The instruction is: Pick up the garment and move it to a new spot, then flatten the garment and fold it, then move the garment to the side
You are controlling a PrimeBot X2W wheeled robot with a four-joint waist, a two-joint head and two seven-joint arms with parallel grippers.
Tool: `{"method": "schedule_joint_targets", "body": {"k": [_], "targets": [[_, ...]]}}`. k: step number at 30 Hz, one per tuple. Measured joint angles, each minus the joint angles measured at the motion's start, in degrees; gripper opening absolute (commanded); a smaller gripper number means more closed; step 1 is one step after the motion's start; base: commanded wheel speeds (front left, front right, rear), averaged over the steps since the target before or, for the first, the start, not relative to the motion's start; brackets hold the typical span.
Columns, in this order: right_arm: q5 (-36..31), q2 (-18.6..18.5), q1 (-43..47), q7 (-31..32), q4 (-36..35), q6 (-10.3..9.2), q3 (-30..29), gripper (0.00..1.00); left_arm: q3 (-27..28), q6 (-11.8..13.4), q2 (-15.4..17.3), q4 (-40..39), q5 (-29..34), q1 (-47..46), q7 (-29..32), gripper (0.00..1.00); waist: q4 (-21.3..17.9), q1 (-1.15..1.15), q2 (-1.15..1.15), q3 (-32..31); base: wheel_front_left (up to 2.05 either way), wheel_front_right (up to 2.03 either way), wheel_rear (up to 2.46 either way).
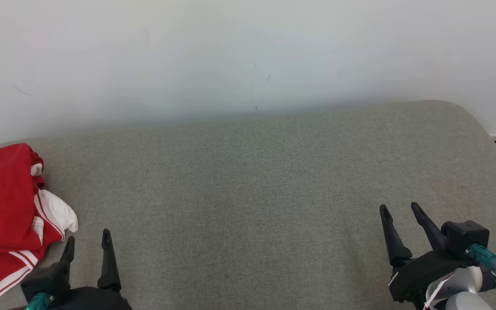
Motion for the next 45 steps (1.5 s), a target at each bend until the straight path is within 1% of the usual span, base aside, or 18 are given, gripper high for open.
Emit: {"method": "schedule_joint_targets", "body": {"k": [4, 10, 14, 22, 31, 38, 45], "targets": [[-3.8, -0.4, 0.0, 0.0, -0.5, -0.96, 0.7, 1.0, -2.2, 0.6, 0.3, -0.8, 5.8, 0.1, 0.8, 1.0, 0.0, 0.0, 0.0, -0.3, 0.0, 0.0, 0.0], [-8.0, -0.8, 0.0, 0.0, -1.9, -1.49, 1.4, 1.0, -3.4, 0.9, 1.9, -2.4, 12.2, 1.2, 1.8, 1.0, 0.1, 0.0, 0.0, -0.6, 0.0, 0.0, 0.0], [-8.1, -0.8, 0.0, 0.5, -2.0, -1.49, 1.2, 1.0, -3.4, 0.9, 1.9, -3.0, 12.3, 1.2, 2.6, 1.0, 0.2, 0.0, 0.0, -0.8, 0.0, 0.0, 0.0], [-8.1, -0.9, 1.2, 0.9, -2.2, -1.51, -0.3, 1.0, -3.6, 0.4, 3.1, -4.3, 12.4, 2.7, 4.2, 1.0, 0.3, 0.0, 0.0, -0.9, 0.0, 0.0, 0.0], [-8.1, -0.6, 1.7, 1.2, -2.9, -1.51, -1.7, 1.0, -3.2, 0.4, 3.1, -6.0, 12.3, 3.3, 5.1, 1.0, 0.5, 0.0, 0.0, -0.8, 0.0, 0.0, 0.0], [-8.1, -0.3, 3.3, 1.4, -3.6, -1.51, -2.9, 1.0, -3.3, 0.4, 3.1, -6.3, 12.3, 3.2, 5.9, 1.0, 1.8, 0.0, 0.0, -0.7, 0.0, 0.0, 0.0], [-8.1, -0.1, 3.6, 1.4, -3.8, -1.51, -5.0, 1.0, -3.1, 0.4, 3.1, -6.7, 12.3, 3.2, 6.1, 1.0, 4.0, 0.0, 0.0, -0.6, 0.0, 0.0, 0.0]]}}
